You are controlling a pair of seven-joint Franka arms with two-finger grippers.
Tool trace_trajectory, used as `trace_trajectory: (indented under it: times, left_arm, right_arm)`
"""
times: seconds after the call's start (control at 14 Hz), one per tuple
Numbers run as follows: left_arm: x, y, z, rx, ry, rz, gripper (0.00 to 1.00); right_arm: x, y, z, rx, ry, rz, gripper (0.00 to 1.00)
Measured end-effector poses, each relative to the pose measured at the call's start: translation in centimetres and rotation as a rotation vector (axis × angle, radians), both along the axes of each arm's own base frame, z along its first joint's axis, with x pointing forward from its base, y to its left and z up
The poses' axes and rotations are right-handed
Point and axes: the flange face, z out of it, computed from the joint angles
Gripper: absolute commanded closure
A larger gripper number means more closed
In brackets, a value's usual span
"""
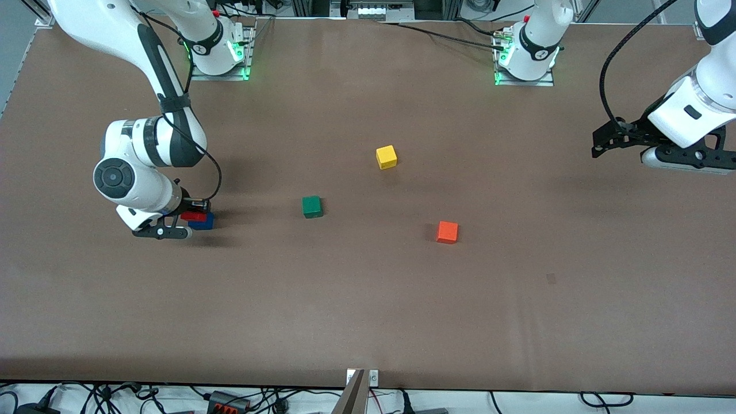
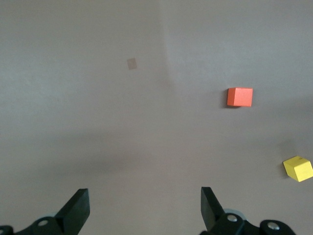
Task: Pass red block to right arm, stack on blue
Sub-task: 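Lower the red cube onto the blue cube while the left gripper withdraws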
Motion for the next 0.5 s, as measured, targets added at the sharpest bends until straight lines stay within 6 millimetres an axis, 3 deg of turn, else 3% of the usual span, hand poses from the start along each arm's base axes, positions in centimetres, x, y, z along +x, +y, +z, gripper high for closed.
trace_trajectory:
  times: [0.36, 0.5]
  left_arm:
    - [-0.4, -0.26, 0.36, 0.001, 0.011, -0.006, 0.0]
    - [-0.43, -0.3, 0.37, 0.001, 0.013, -0.007, 0.0]
  right_arm:
    - [-0.06, -0.48, -0.74, -0.003, 0.002, -0.008, 0.97]
    - [-0.01, -0.65, -1.02, -0.004, 0.001, -0.01, 0.89]
